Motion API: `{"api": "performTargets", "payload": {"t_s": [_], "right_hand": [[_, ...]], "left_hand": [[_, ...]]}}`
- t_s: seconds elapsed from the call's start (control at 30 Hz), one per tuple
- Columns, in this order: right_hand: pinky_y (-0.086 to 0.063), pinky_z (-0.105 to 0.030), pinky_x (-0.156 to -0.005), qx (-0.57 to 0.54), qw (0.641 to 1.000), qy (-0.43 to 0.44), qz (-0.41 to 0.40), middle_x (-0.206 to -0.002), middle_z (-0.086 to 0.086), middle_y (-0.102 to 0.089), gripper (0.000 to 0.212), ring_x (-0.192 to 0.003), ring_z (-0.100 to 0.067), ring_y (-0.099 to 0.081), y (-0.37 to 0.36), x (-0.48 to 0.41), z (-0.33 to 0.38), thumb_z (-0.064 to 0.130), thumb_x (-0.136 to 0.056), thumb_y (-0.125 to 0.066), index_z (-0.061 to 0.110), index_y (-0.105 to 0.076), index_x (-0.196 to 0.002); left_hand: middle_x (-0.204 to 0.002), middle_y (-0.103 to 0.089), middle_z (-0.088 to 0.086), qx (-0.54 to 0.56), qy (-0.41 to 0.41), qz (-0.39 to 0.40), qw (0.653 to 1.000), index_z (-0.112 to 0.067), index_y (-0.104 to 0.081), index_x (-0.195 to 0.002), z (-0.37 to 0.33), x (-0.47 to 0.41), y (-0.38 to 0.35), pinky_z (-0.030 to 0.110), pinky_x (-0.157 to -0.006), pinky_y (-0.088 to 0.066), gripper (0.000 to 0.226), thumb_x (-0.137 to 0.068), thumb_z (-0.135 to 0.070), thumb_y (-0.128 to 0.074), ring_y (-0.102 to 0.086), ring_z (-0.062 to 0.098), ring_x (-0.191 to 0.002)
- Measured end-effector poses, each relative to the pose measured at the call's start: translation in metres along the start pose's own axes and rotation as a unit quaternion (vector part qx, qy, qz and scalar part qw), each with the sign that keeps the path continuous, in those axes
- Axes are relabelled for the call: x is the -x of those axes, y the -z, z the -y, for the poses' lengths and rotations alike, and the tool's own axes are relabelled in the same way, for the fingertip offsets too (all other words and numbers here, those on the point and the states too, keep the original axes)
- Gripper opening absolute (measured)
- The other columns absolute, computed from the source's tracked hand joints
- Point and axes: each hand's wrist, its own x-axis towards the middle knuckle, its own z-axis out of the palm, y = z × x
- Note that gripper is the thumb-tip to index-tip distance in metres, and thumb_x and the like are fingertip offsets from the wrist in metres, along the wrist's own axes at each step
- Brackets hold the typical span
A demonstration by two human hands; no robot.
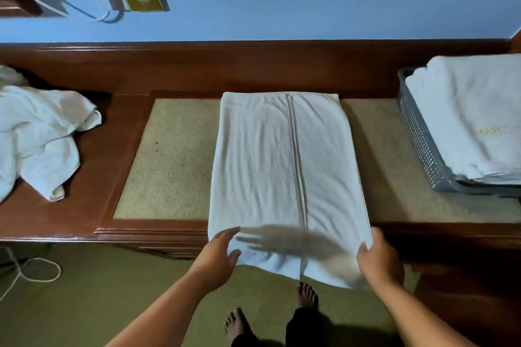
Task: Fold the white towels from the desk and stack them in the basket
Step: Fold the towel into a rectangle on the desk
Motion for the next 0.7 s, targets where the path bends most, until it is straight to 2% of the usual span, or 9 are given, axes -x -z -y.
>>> {"api": "performTargets", "payload": {"t_s": [0.1,0.23,0.3,0.33,0.4,0.47,0.5,0.6,0.7], "right_hand": [[-0.045,-0.037,-0.066,-0.056,0.996,0.042,-0.048,-0.108,-0.020,-0.070,0.031,-0.094,-0.043,-0.065,-0.010,0.031,0.035,0.019,-0.096,-0.057,0.018,-0.059,-0.127],[-0.051,-0.038,-0.065,-0.102,0.980,0.163,-0.057,-0.105,-0.016,-0.072,0.045,-0.088,-0.040,-0.068,-0.047,0.073,0.074,0.011,-0.091,-0.061,0.021,-0.060,-0.136],[-0.052,-0.038,-0.063,-0.075,0.963,0.258,0.006,-0.101,-0.012,-0.073,0.054,-0.084,-0.038,-0.069,-0.077,0.099,0.088,0.018,-0.092,-0.059,0.027,-0.052,-0.145],[-0.052,-0.039,-0.066,-0.046,0.951,0.300,0.056,-0.103,-0.011,-0.073,0.057,-0.087,-0.035,-0.068,-0.093,0.112,0.095,0.025,-0.095,-0.052,0.032,-0.042,-0.150],[-0.049,-0.039,-0.083,0.019,0.917,0.363,0.164,-0.117,-0.009,-0.070,0.059,-0.101,-0.032,-0.065,-0.119,0.134,0.106,0.032,-0.098,-0.039,0.037,-0.028,-0.155],[-0.039,-0.033,-0.102,0.026,0.885,0.399,0.239,-0.128,-0.001,-0.066,0.057,-0.115,-0.025,-0.058,-0.130,0.152,0.119,0.025,-0.097,-0.038,0.040,-0.034,-0.152],[-0.034,-0.030,-0.108,0.011,0.879,0.409,0.245,-0.131,0.003,-0.064,0.057,-0.120,-0.021,-0.055,-0.133,0.157,0.123,0.021,-0.097,-0.039,0.040,-0.039,-0.150],[-0.036,-0.030,-0.107,-0.040,0.896,0.396,0.195,-0.138,0.002,-0.057,0.055,-0.127,-0.020,-0.050,-0.134,0.148,0.128,0.017,-0.093,-0.044,0.034,-0.047,-0.146],[-0.046,-0.039,-0.101,-0.032,0.916,0.387,0.100,-0.136,-0.003,-0.054,0.051,-0.122,-0.026,-0.054,-0.126,0.121,0.122,0.019,-0.086,-0.050,0.026,-0.057,-0.136]], "left_hand": [[-0.146,-0.051,-0.002,0.026,0.006,-0.023,0.999,-0.034,-0.042,-0.148,0.019,0.011,0.018,0.023,-0.098,-0.044,0.051,-0.101,-0.024,-0.056,-0.054,0.007,-0.122],[-0.125,-0.062,-0.008,0.045,-0.002,-0.062,0.997,-0.030,-0.049,-0.144,0.039,0.020,0.036,0.013,-0.079,-0.044,0.049,-0.098,-0.022,-0.061,-0.060,-0.001,-0.099],[-0.122,-0.062,-0.013,0.050,-0.016,-0.078,0.996,-0.030,-0.052,-0.141,0.046,0.026,0.043,0.012,-0.077,-0.044,0.046,-0.097,-0.021,-0.062,-0.060,-0.004,-0.095],[-0.123,-0.062,-0.013,0.050,-0.020,-0.083,0.995,-0.031,-0.052,-0.140,0.049,0.028,0.046,0.015,-0.079,-0.045,0.046,-0.096,-0.021,-0.063,-0.060,-0.005,-0.094],[-0.125,-0.062,-0.011,0.053,-0.019,-0.085,0.995,-0.030,-0.052,-0.140,0.056,0.035,0.051,0.023,-0.082,-0.051,0.047,-0.095,-0.020,-0.064,-0.062,-0.002,-0.091],[-0.128,-0.062,-0.009,0.048,-0.019,-0.083,0.995,-0.028,-0.053,-0.141,0.065,0.039,0.056,0.027,-0.085,-0.054,0.049,-0.094,-0.022,-0.065,-0.065,0.003,-0.091],[-0.129,-0.062,-0.009,0.043,-0.020,-0.083,0.995,-0.028,-0.053,-0.140,0.067,0.041,0.058,0.028,-0.086,-0.055,0.048,-0.094,-0.023,-0.065,-0.066,0.004,-0.093],[-0.131,-0.060,-0.008,0.037,-0.023,-0.085,0.995,-0.026,-0.056,-0.138,0.070,0.039,0.064,0.023,-0.088,-0.051,0.044,-0.095,-0.023,-0.064,-0.064,0.006,-0.100],[-0.127,-0.059,-0.011,0.040,-0.017,-0.083,0.996,-0.025,-0.058,-0.136,0.067,0.035,0.057,0.018,-0.081,-0.045,0.041,-0.095,-0.023,-0.063,-0.062,-0.001,-0.091]]}}
